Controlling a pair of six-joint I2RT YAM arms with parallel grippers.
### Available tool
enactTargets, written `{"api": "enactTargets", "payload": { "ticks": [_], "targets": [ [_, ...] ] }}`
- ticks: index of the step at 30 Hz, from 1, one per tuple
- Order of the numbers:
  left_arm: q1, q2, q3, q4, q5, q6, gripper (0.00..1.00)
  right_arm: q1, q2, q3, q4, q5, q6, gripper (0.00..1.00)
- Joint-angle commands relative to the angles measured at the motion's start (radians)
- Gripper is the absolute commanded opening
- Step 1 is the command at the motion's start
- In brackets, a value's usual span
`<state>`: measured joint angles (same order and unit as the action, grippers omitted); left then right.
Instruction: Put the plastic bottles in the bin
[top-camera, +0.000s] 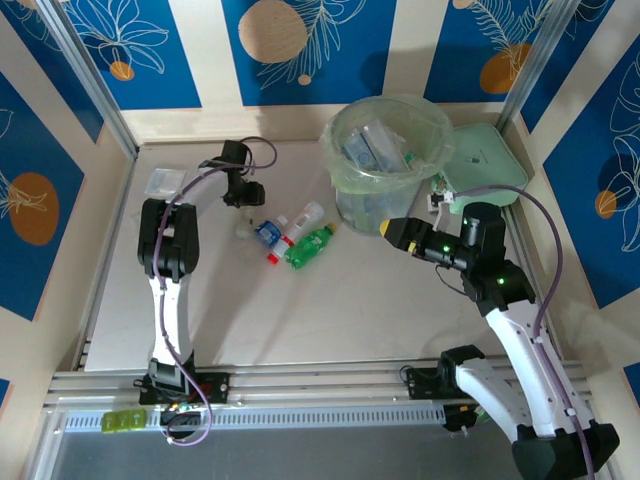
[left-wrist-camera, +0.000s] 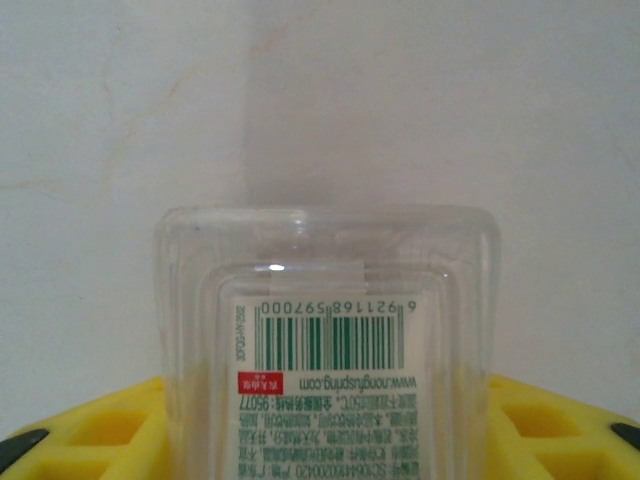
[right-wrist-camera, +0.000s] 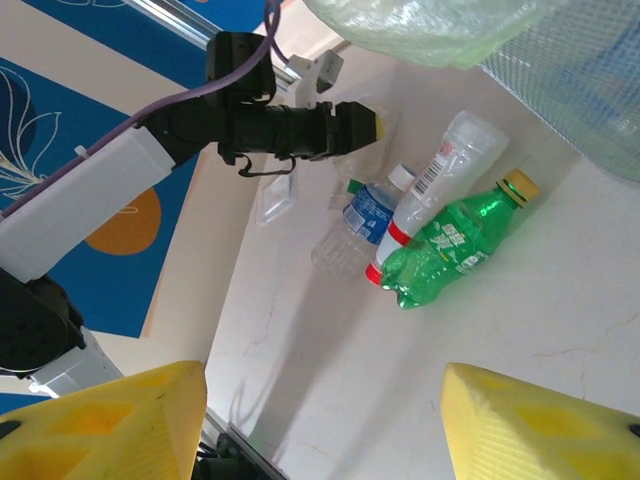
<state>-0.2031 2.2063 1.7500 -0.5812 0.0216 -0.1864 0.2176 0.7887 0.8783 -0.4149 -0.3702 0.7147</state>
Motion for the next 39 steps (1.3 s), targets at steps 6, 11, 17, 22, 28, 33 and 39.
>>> {"api": "enactTargets", "payload": {
  "ticks": [6,11,17,22,28,33,39],
  "targets": [
    [0.008,-0.243,-0.048,0.032,0.037,-0.063,0.47,0.046,-0.015,0.061,-0.036,0.027,-0.012,0.64],
    [-0.002,-0.439,-0.185,0.166,0.243,-0.149,0.46,0.084,0.002,0.073,-0.027,0.058,0.020,0.63],
    [-0.010,-0.647,-0.466,0.690,0.684,-0.485,0.45,0.139,-0.008,0.030,0.126,-0.019,0.025,0.63],
    [-0.054,-0.688,-0.667,1.367,0.835,-1.000,0.41,0.200,0.035,0.048,0.215,-0.062,0.006,0.64],
    [-0.143,-0.750,-0.739,1.528,0.773,-1.139,0.40,0.266,0.135,0.098,0.277,-0.147,-0.001,0.76],
    [-0.250,-0.802,-0.760,1.485,0.681,-1.101,0.39,0.282,0.215,0.126,0.345,-0.161,0.036,0.84],
    [-0.341,-0.804,-0.737,1.474,0.636,-1.083,0.39,0.266,0.259,0.145,0.454,-0.155,0.110,0.90]
  ]
}}
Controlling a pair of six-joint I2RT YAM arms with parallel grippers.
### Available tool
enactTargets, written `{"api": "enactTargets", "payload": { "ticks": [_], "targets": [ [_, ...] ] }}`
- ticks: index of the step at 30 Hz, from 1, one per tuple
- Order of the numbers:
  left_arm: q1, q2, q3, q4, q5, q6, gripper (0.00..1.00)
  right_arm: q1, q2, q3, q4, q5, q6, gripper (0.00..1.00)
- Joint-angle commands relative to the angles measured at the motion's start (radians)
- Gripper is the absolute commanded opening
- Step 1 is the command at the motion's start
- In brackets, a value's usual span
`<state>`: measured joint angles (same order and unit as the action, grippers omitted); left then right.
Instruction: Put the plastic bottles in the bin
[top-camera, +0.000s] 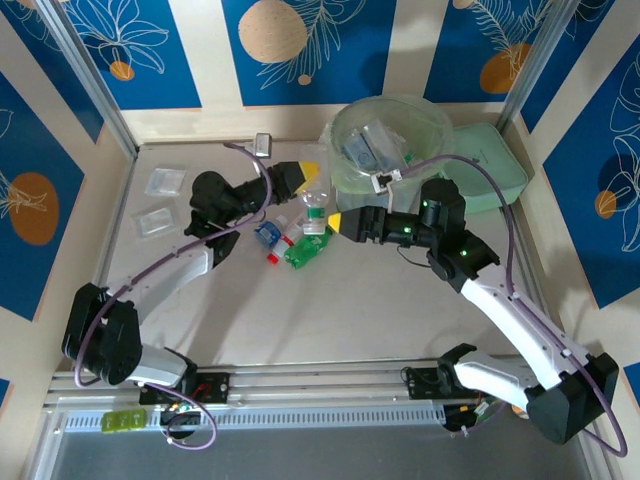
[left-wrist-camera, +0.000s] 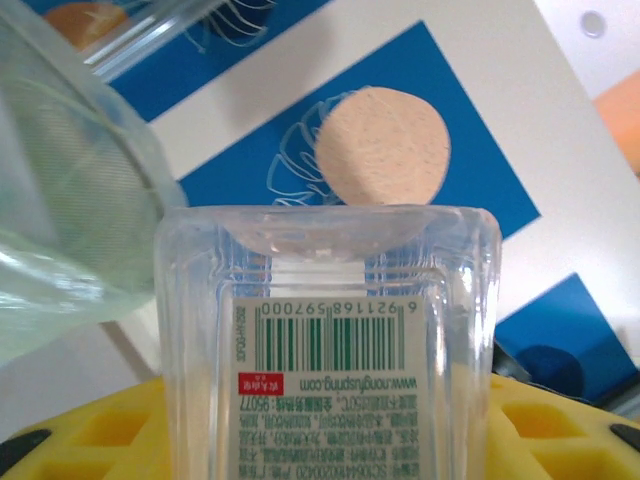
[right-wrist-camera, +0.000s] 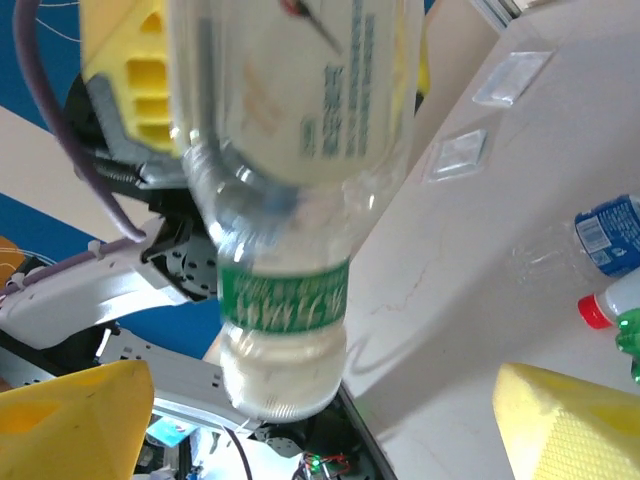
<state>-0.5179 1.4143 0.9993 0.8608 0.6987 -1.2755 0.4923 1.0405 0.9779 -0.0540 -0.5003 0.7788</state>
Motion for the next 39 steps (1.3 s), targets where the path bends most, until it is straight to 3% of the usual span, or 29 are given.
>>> {"api": "enactTargets", "payload": {
  "ticks": [1,10,14,32,37,39],
  "targets": [
    [-0.037,-0.015,0.015,0.024,-0.046,0.013,0.40,-0.011,0.010,0.052,0.109,-0.030,0.053,0.89],
    [-0.073,-0.018,0.032,0.012,-0.050,0.029,0.40,-0.043,0.060,0.076,0.229,-0.064,0.144,0.75],
    [-0.080,-0.011,0.033,0.027,-0.045,0.016,0.40,-0.051,0.092,0.077,0.291,-0.090,0.196,0.60],
    [-0.092,-0.021,0.045,0.018,-0.031,0.014,0.40,-0.044,0.178,0.130,0.286,-0.113,0.226,0.68],
    [-0.093,-0.030,0.042,0.012,-0.034,0.022,0.41,-0.037,0.177,0.128,0.284,-0.109,0.224,0.56],
    [-0.093,-0.039,0.045,-0.012,-0.031,0.038,0.46,-0.037,0.174,0.127,0.284,-0.109,0.225,0.50]
  ]
}}
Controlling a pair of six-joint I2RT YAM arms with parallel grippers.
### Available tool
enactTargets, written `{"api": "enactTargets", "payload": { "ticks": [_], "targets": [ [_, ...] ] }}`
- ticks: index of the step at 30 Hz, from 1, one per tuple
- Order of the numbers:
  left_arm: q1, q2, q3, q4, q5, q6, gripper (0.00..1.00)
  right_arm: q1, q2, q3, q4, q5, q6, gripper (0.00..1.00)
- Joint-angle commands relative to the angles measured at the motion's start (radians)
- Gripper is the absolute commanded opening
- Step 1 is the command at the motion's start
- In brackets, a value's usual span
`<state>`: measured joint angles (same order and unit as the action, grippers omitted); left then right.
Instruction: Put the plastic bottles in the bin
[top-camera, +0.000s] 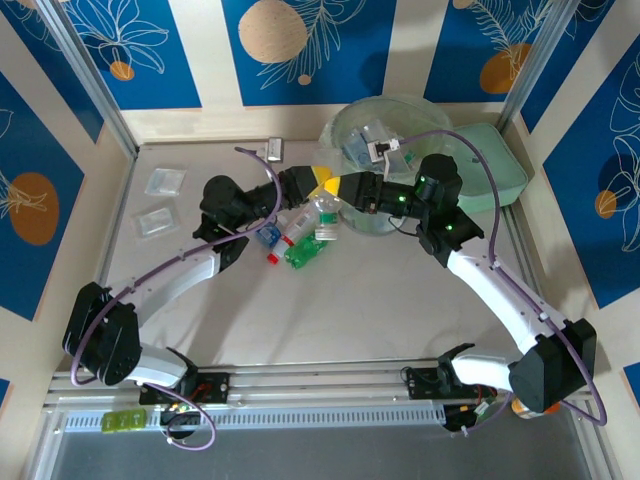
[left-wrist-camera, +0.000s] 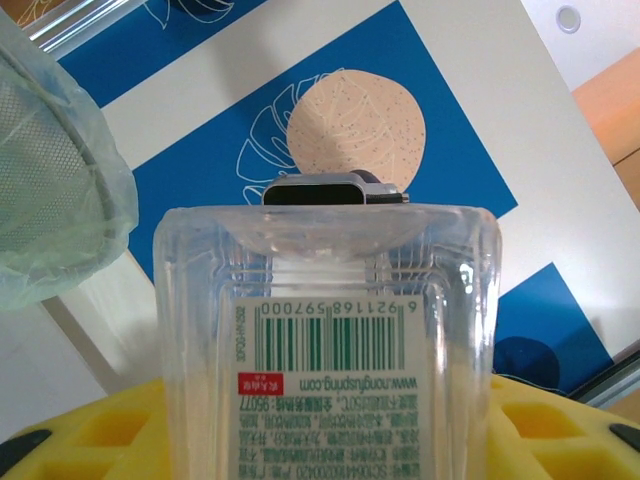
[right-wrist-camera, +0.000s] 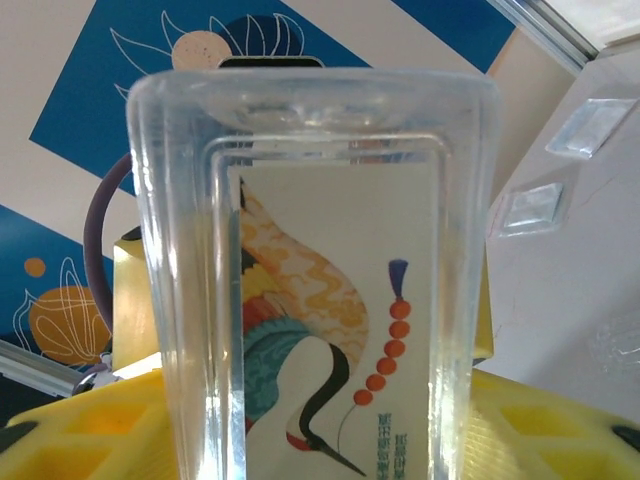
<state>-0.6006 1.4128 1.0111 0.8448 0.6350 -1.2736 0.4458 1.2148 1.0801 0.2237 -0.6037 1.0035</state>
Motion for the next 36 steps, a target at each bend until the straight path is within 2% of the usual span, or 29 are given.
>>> {"api": "enactTargets", "payload": {
  "ticks": [1,5,8,10,12,15,18,24,29,36],
  "targets": [
    [-0.010,-0.042,0.037,-0.010,0.035,0.046,0.50,0.010,-0.003,0.024,0.004,-0.007,0.001,0.48],
    [0.003,-0.087,0.081,-0.174,0.070,0.143,0.75,0.008,-0.025,0.024,-0.032,0.000,-0.014,0.45],
    [0.031,-0.182,0.109,-0.415,0.024,0.303,0.89,-0.012,-0.054,0.021,-0.081,0.007,-0.033,0.45],
    [0.043,-0.262,0.131,-0.641,-0.091,0.450,0.95,-0.040,-0.074,0.032,-0.141,0.012,-0.061,0.45],
    [0.044,-0.335,0.168,-0.887,-0.269,0.618,0.96,-0.077,-0.085,0.062,-0.230,0.026,-0.104,0.44],
    [0.044,-0.408,0.171,-1.062,-0.454,0.760,0.96,-0.136,-0.065,0.195,-0.476,0.104,-0.244,0.42],
    [0.044,-0.456,0.145,-1.118,-0.507,0.850,0.95,-0.183,-0.006,0.356,-0.691,0.244,-0.373,0.39],
    [0.044,-0.485,0.107,-1.163,-0.534,0.959,0.95,-0.254,0.188,0.655,-0.931,0.530,-0.555,0.39],
    [0.043,-0.518,0.041,-1.116,-0.564,0.968,0.95,-0.264,0.346,0.826,-0.988,0.766,-0.682,0.39],
    [0.033,-0.539,-0.015,-1.072,-0.584,0.971,0.95,-0.261,0.615,1.119,-1.095,0.980,-0.845,0.42]
  ]
}}
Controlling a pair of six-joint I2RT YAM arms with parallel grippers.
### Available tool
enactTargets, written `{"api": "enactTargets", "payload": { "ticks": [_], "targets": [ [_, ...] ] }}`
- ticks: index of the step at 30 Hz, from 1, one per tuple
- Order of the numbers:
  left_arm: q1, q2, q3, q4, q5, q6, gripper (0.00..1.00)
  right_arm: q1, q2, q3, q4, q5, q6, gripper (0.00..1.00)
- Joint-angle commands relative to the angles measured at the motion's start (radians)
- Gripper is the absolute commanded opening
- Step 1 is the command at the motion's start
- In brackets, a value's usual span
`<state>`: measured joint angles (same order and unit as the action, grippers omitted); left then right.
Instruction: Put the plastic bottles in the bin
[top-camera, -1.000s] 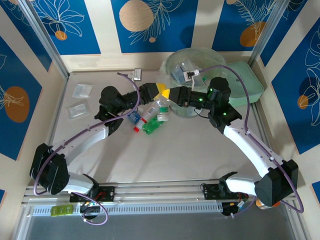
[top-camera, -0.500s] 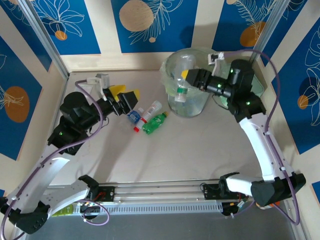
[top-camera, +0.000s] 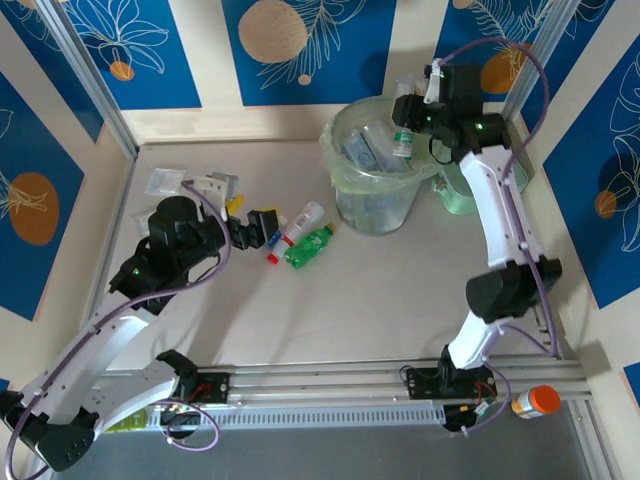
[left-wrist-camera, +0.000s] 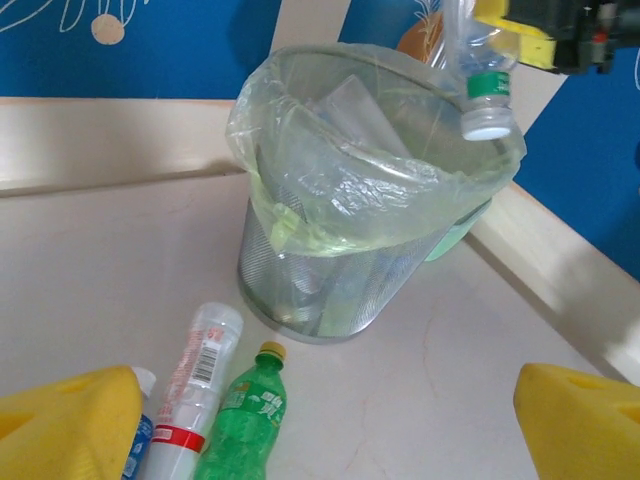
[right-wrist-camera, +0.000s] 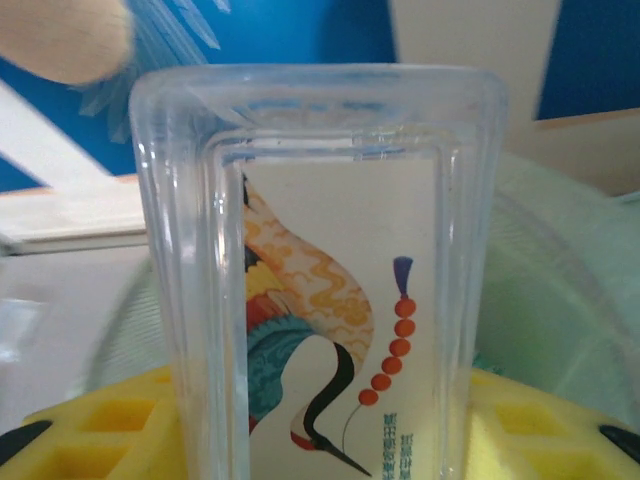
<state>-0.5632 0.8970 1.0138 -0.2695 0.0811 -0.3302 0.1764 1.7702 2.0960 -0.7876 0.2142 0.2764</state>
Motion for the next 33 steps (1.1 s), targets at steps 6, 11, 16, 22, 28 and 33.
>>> {"api": "enactTargets", "payload": {
  "ticks": [6,11,16,22,28,33],
  "targets": [
    [-0.014,-0.023,-0.021,0.047,-0.038,0.028,0.96,0.053,0.183,0.155,-0.119,0.322,-0.205,0.43],
    [-0.018,-0.022,-0.027,0.050,-0.048,0.032,0.96,0.073,0.184,0.017,-0.063,0.365,-0.239,0.45],
    [-0.018,-0.011,-0.031,0.052,-0.064,0.031,0.96,0.078,0.192,-0.064,-0.014,0.340,-0.250,0.55],
    [-0.018,0.001,-0.031,0.050,-0.074,0.035,0.96,0.087,0.183,-0.019,-0.029,0.331,-0.267,0.72],
    [-0.017,0.005,-0.028,0.050,-0.075,0.043,0.96,0.098,0.104,0.024,-0.035,0.300,-0.257,0.80],
    [-0.018,-0.005,-0.037,0.050,-0.085,0.050,0.96,0.097,0.040,0.001,-0.014,0.255,-0.243,0.77]
  ]
}}
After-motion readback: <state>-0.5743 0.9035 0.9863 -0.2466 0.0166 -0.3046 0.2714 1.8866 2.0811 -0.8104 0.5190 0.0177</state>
